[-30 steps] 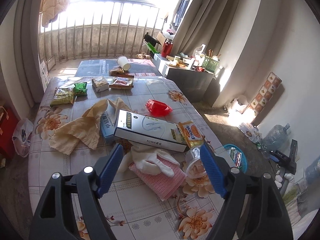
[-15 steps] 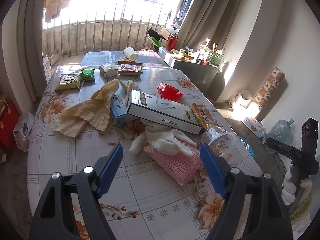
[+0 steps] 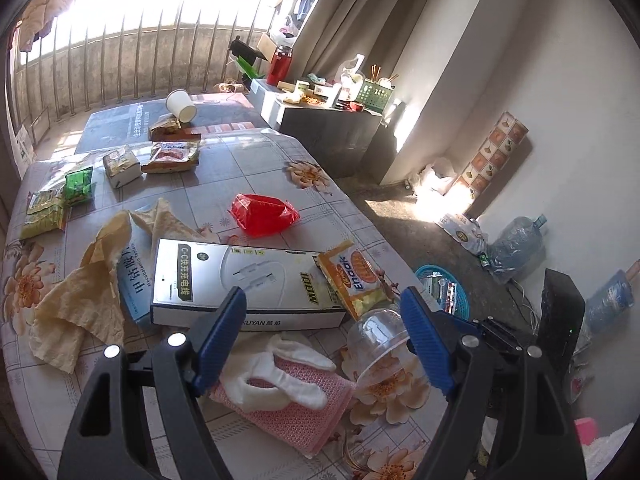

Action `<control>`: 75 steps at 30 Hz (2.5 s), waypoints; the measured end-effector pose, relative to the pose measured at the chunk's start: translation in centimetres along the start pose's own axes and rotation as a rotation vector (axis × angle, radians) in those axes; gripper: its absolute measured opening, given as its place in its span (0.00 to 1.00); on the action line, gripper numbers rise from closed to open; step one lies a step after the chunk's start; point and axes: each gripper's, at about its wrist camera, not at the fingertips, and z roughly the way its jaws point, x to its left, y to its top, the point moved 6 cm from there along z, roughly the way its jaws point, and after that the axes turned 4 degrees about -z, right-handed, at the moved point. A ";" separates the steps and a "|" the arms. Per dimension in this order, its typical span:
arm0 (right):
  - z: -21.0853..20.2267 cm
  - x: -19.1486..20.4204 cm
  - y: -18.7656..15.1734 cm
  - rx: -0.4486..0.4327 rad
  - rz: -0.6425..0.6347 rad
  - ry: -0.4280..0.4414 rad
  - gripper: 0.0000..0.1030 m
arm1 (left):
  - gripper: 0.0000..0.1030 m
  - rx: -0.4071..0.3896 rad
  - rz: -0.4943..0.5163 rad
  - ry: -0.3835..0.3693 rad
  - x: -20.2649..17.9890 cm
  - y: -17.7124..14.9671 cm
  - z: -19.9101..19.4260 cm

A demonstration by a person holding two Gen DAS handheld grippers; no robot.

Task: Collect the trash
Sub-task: 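Grasp the yellow Enaak snack bag with the left gripper while the right gripper grasps the clear cup, then carry the Enaak bag and clear cup to the blue wastebasket while opening both grippers over it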

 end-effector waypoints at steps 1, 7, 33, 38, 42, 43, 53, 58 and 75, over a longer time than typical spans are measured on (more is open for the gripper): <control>0.1 -0.2 -0.2 0.006 0.003 0.002 0.47 | 0.75 0.017 0.027 -0.001 -0.5 0.7 1.0; 0.9 -1.5 -1.3 0.055 0.034 0.015 0.07 | 0.74 0.205 0.163 -0.047 -3.6 3.5 8.3; -1.2 -5.7 -2.7 0.039 0.130 0.070 0.04 | 0.07 0.530 0.204 0.027 -4.5 3.0 20.7; -1.6 -6.2 -3.0 0.033 0.143 0.065 0.04 | 0.00 0.494 0.212 0.023 -5.1 3.3 19.6; -2.0 -6.6 -3.2 0.027 0.154 0.062 0.04 | 0.00 0.448 0.201 0.013 -5.5 4.1 18.2; -2.1 -6.6 -3.3 0.026 0.157 0.062 0.04 | 0.00 0.436 0.197 0.012 -5.6 4.3 17.7; -4.1 -8.1 -4.0 -0.005 0.222 0.065 0.03 | 0.00 0.311 0.201 -0.037 -8.6 6.2 13.0; -5.5 -9.9 -4.7 -0.029 0.288 0.062 0.03 | 0.00 0.281 0.237 -0.079 -11.7 6.6 12.0; -13.6 -23.2 -9.8 -0.165 0.555 -0.199 0.03 | 0.00 0.292 0.396 -0.286 -30.1 6.2 15.8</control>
